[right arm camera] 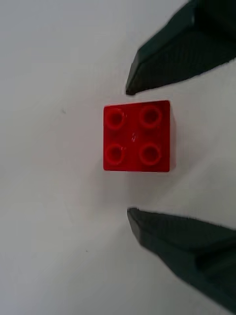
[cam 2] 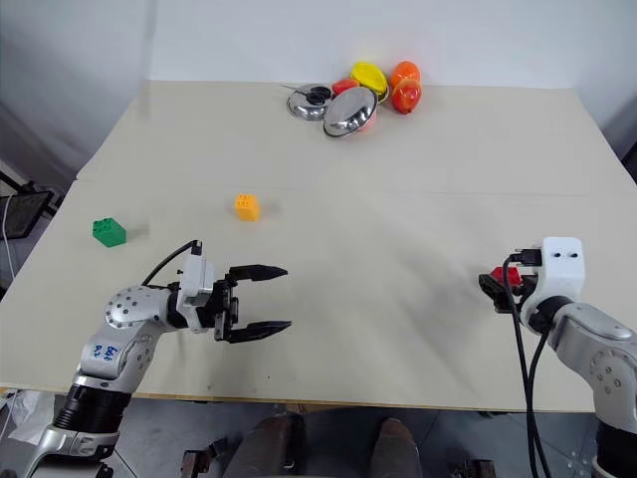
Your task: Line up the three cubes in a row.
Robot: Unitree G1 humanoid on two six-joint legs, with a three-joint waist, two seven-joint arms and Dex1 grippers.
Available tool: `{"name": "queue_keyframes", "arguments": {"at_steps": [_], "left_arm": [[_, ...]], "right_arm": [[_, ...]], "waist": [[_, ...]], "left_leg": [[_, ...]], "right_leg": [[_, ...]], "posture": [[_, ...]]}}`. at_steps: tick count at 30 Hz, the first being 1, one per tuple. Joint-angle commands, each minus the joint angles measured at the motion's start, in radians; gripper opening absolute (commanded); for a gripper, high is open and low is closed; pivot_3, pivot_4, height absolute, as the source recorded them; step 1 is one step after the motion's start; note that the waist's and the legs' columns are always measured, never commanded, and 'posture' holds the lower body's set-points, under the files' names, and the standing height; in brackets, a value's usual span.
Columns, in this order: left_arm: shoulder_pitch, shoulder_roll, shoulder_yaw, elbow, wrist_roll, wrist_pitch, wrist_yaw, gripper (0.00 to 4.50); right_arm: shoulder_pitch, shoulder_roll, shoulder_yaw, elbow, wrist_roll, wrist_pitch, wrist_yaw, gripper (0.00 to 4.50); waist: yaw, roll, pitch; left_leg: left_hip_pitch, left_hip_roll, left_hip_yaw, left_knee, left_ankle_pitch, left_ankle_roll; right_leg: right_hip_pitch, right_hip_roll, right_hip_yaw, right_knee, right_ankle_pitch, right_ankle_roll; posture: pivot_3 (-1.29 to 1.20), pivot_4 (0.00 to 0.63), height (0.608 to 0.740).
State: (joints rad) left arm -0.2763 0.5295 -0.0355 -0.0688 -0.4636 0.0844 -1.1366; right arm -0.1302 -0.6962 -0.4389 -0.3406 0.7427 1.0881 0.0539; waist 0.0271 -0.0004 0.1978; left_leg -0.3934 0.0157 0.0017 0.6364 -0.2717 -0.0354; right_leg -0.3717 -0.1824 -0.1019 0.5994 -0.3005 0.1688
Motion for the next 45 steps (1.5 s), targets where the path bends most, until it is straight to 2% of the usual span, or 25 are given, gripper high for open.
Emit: {"name": "queue_keyframes", "arguments": {"at_steps": [1, 4, 7, 10, 13, 16, 19, 22, 25, 28, 35, 42, 43, 45], "left_arm": [[-0.005, 0.002, 0.015, -0.03, -0.003, -0.016, 0.003, 4.5], [-0.003, 0.002, 0.018, -0.032, -0.002, -0.019, 0.009, 4.5], [0.001, 0.003, 0.023, -0.031, 0.0, -0.021, 0.018, 4.5], [0.013, 0.011, 0.043, -0.013, -0.002, -0.026, 0.028, 4.5], [0.032, 0.025, 0.07, 0.021, 0.003, -0.039, 0.026, 4.5], [0.052, 0.04, 0.101, 0.06, 0.006, -0.049, 0.03, 4.5], [0.08, 0.055, 0.125, 0.078, 0.008, -0.06, 0.034, 4.5], [0.111, 0.063, 0.14, 0.048, 0.007, -0.058, 0.045, 4.5], [0.136, 0.069, 0.153, 0.018, 0.002, -0.051, 0.059, 4.5], [0.169, 0.076, 0.167, -0.021, -0.006, -0.038, 0.073, 4.5], [0.199, 0.087, 0.192, -0.056, -0.009, -0.027, 0.096, 4.5], [0.2, 0.084, 0.201, -0.055, -0.003, -0.029, 0.11, 4.5], [0.202, 0.082, 0.208, -0.053, -0.003, -0.031, 0.117, 4.5], [0.211, 0.081, 0.225, -0.053, -0.007, -0.032, 0.132, 4.5]], "right_arm": [[-0.011, 0.007, -0.005, 0.006, -0.032, -0.023, 0.021, 2.53], [-0.014, 0.0, 0.004, 0.016, -0.049, -0.033, 0.057, 1.54], [-0.029, -0.043, 0.02, 0.036, -0.064, -0.088, 0.164, 1.49], [-0.048, -0.194, 0.124, 0.099, -0.112, -0.28, 0.521, 1.49], [-0.104, -0.312, 0.288, 0.221, -0.224, -0.626, 0.95, 1.49], [-0.262, -0.319, 0.452, 0.441, -0.355, -0.967, 1.286, 1.49], [-0.514, -0.246, 0.62, 0.744, -0.502, -1.131, 1.474, 1.49], [-0.715, -0.114, 0.696, 1.011, -0.556, -1.232, 1.547, 1.49], [-0.806, -0.049, 0.749, 1.177, -0.591, -1.319, 1.561, 1.49], [-0.85, 0.006, 0.764, 1.298, -0.617, -1.383, 1.561, 1.49], [-0.89, 0.039, 0.789, 1.405, -0.626, -1.425, 1.561, 1.49], [-0.937, 0.049, 0.719, 1.426, -0.596, -1.48, 1.561, 3.84], [-0.936, 0.035, 0.702, 1.401, -0.564, -1.484, 1.561, 4.32], [-0.925, 0.004, 0.679, 1.341, -0.503, -1.47, 1.561, 4.46]], "waist": [[-0.001, 0.0, 0.0], [-0.002, 0.0, 0.0], [-0.003, 0.0, 0.0], [-0.005, 0.0, 0.0], [-0.008, 0.0, 0.0], [-0.025, -0.002, 0.001], [-0.045, -0.005, 0.002], [-0.054, -0.005, 0.003], [-0.055, -0.005, 0.003], [-0.049, -0.005, 0.003], [-0.053, -0.005, 0.003], [-0.055, -0.005, 0.003], [-0.055, -0.005, 0.003], [-0.055, -0.005, 0.003]], "left_leg": [[0.0, 0.0, 0.0, 0.0, 0.0, 0.0], [0.0, 0.0, 0.0, 0.0, 0.0, 0.0], [0.0, 0.0, 0.001, 0.0, 0.0, 0.0], [0.0, 0.0, 0.003, 0.0, 0.0, 0.001], [0.001, 0.0, 0.005, 0.0, -0.001, 0.001], [0.002, 0.001, 0.005, -0.001, -0.001, 0.001], [0.002, 0.0, 0.007, 0.001, -0.001, 0.001], [0.002, 0.001, 0.007, 0.001, 0.0, 0.0], [0.002, 0.001, 0.007, 0.001, 0.0, 0.0], [0.001, 0.0, 0.006, 0.001, 0.0, 0.0], [0.002, 0.001, 0.007, 0.003, 0.0, -0.001], [0.002, 0.001, 0.007, 0.004, 0.0, -0.001], [0.002, 0.001, 0.007, 0.004, 0.0, -0.001], [0.002, 0.001, 0.007, 0.004, -0.001, -0.001]], "right_leg": [[0.0, 0.0, 0.0, 0.0, 0.0, 0.0], [0.0, 0.0, 0.0, 0.0, 0.0, 0.0], [-0.001, 0.0, 0.001, 0.0, 0.0, 0.0], [-0.002, 0.0, 0.002, 0.0, 0.0, 0.0], [-0.003, 0.0, 0.004, 0.001, 0.0, 0.001], [-0.002, 0.001, 0.004, 0.0, 0.0, 0.001], [-0.002, 0.0, 0.006, 0.0, 0.001, 0.001], [-0.003, 0.001, 0.006, 0.001, 0.001, 0.001], [-0.003, 0.0, 0.006, 0.001, 0.001, 0.001], [-0.003, 0.0, 0.005, 0.001, 0.001, 0.001], [-0.002, 0.0, 0.006, 0.003, 0.001, 0.001], [-0.003, 0.0, 0.006, 0.004, 0.001, 0.001], [-0.003, 0.0, 0.006, 0.004, 0.001, 0.001], [-0.003, 0.0, 0.006, 0.004, 0.001, 0.001]], "posture": [[0.0, 0.15, 0.74], [0.0, 0.15, 0.74], [0.0, 0.15, 0.74], [0.0, 0.15, 0.74], [0.0, 0.15, 0.74], [0.0, 0.15, 0.74], [0.0, 0.15, 0.74], [0.0, 0.15, 0.74], [0.0, 0.15, 0.74], [0.0, 0.15, 0.74], [0.0, 0.15, 0.74], [0.0, 0.15, 0.74], [0.0, 0.15, 0.74], [0.0, 0.15, 0.74]]}}
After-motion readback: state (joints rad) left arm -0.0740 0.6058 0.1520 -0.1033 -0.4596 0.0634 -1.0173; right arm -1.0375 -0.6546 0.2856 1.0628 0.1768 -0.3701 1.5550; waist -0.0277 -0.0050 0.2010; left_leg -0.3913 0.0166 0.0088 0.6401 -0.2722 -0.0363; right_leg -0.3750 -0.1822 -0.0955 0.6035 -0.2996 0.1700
